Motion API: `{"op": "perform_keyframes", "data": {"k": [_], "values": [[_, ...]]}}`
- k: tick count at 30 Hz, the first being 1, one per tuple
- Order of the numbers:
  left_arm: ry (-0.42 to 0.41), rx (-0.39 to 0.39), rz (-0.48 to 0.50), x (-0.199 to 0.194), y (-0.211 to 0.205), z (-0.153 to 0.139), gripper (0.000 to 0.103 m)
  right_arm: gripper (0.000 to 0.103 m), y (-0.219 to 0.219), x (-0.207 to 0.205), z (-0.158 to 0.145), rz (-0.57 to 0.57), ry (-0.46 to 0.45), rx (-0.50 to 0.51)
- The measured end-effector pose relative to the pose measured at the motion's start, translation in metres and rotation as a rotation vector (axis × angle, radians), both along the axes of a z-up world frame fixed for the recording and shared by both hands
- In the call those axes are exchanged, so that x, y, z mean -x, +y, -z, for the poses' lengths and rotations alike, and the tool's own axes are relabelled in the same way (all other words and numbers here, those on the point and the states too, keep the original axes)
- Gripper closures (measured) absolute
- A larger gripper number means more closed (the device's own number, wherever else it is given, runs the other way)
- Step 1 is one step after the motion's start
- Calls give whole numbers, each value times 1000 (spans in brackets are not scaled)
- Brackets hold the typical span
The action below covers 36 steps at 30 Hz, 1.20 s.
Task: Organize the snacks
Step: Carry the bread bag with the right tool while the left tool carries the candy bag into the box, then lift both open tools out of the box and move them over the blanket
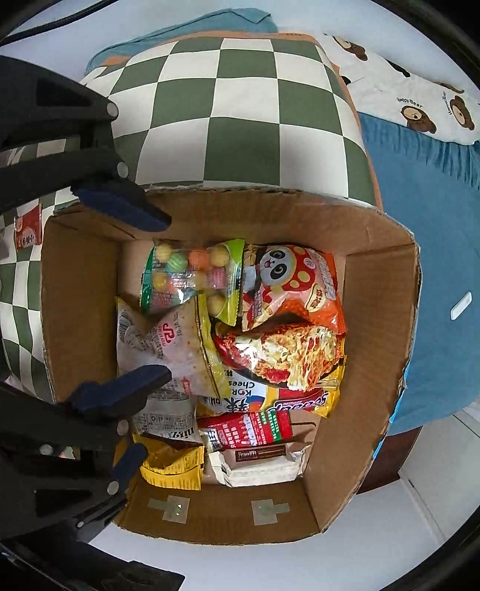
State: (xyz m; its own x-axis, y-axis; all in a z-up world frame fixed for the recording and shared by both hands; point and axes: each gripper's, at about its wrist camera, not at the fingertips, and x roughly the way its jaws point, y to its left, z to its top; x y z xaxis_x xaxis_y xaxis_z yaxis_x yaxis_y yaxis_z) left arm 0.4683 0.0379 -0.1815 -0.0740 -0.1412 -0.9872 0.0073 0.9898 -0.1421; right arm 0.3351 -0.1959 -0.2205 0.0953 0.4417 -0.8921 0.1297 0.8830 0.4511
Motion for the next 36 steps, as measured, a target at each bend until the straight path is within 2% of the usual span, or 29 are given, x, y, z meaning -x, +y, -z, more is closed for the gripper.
{"op": "perform_keyframes", "data": {"k": [3, 7, 8, 9, 11, 17, 27, 36], "values": [[-16, -12, 9, 5, -2, -2, 30, 5, -9, 3, -4, 2, -20, 69], [-43, 13, -3, 15, -4, -5, 29, 5, -25, 9, -13, 4, -50, 156], [-48, 19, -8, 18, -4, -6, 26, 5, -29, 10, -16, 6, -61, 182], [-61, 22, -6, 22, -5, -7, 16, 5, -34, 13, -18, 9, -70, 199], [-88, 12, 9, 28, -8, -10, 7, 5, -40, 19, -24, 8, -87, 233], [-197, -39, 31, 47, -13, -25, 4, 5, -54, 33, -39, 21, -131, 316], [-336, -48, 2, 78, -9, -51, 4, 5, -59, 62, -78, 17, -263, 407], [-490, -75, -12, 118, -8, -89, 4, 5, -61, 97, -105, 26, -360, 428]]}}
